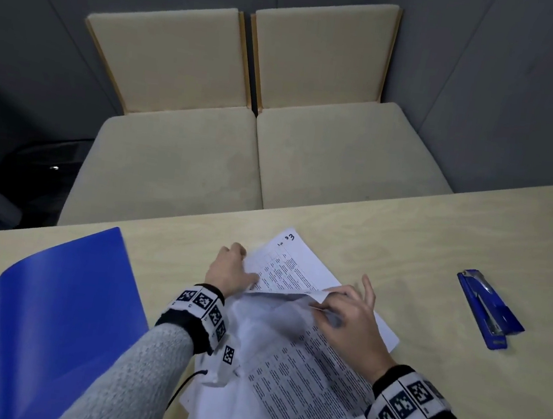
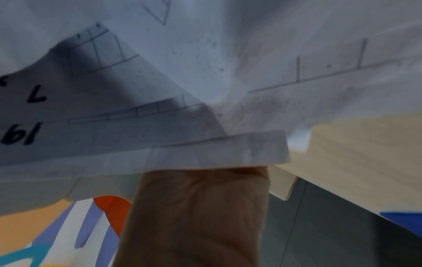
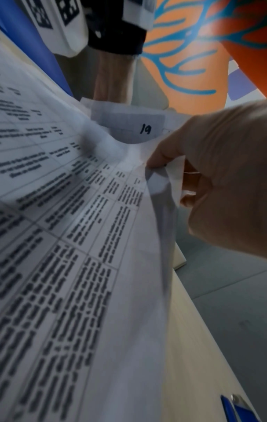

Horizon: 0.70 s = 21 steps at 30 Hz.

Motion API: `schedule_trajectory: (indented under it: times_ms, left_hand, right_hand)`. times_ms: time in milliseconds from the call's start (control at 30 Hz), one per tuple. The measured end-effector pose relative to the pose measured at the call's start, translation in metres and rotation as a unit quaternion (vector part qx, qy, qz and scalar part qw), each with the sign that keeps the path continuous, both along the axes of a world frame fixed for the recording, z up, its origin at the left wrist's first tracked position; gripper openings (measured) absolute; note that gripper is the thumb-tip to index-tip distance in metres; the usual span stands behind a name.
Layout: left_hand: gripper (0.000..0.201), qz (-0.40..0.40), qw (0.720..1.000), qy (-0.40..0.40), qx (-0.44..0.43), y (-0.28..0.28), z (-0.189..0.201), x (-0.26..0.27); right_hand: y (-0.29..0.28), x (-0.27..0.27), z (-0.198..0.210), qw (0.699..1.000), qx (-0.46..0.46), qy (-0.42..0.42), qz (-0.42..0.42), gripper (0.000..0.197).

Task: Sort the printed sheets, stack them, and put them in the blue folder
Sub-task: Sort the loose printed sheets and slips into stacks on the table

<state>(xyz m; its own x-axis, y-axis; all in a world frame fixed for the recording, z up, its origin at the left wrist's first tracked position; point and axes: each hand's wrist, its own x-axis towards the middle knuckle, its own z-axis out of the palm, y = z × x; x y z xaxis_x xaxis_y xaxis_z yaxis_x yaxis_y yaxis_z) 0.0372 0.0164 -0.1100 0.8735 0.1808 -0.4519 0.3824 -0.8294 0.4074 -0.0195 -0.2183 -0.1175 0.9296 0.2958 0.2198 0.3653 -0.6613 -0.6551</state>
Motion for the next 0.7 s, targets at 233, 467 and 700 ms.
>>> schedule_trajectory:
  times_ms: [233, 467, 700]
  left_hand:
    - [0.009, -0.115, 0.938, -0.226, 0.236, 0.008, 0.04, -0.018]
    - [0.017, -0.066, 0.877, -0.431, 0.202, 0.039, 0.104, -0.05]
    - [0.007, 0.049, 0.845, -0.518, 0.125, 0.073, 0.168, -0.072]
  right_hand:
    - [-0.009, 0.001, 0.021, 0.987, 0.036, 0.143, -0.062, 0.036]
    - [-0.014, -0.006, 0.026, 0.973, 0.044, 0.2, -0.111, 0.021]
    - [-0.022, -0.022, 0.027, 0.951, 0.142, 0.244, -0.129, 0.009]
